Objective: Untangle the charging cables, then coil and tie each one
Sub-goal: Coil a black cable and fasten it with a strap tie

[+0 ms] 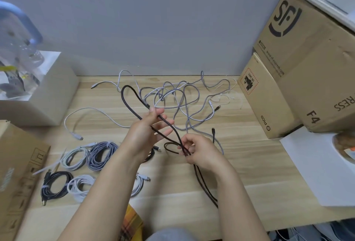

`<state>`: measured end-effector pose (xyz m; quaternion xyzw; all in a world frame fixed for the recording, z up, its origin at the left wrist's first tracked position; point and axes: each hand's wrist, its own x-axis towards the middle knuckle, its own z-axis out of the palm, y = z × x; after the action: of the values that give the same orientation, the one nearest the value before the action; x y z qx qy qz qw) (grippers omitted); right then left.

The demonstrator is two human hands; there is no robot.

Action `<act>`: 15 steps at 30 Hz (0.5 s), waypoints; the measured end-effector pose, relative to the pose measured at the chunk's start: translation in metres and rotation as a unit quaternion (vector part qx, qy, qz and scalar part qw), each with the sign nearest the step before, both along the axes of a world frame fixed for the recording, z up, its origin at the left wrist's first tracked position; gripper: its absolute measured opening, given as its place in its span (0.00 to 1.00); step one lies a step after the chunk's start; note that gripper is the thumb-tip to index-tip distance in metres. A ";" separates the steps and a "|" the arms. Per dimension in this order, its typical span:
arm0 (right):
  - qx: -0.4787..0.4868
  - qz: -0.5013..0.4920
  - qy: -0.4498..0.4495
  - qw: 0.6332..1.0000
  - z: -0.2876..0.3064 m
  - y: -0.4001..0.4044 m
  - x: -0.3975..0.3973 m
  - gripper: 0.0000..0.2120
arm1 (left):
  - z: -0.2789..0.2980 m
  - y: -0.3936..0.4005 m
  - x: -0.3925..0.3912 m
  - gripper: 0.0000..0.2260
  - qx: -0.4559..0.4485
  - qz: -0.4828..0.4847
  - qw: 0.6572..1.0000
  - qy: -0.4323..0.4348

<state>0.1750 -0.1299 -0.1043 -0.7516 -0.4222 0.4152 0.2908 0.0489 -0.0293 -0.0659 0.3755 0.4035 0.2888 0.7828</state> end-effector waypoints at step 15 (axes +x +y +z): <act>0.054 0.009 0.146 0.988 0.015 -0.004 -0.004 0.33 | -0.011 0.006 0.000 0.17 -0.024 -0.010 1.000 0.006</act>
<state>0.1711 -0.1334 -0.0890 -0.6618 -0.4040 0.4998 0.3860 0.0484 -0.0236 -0.0767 0.3623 0.4109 0.2693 0.7921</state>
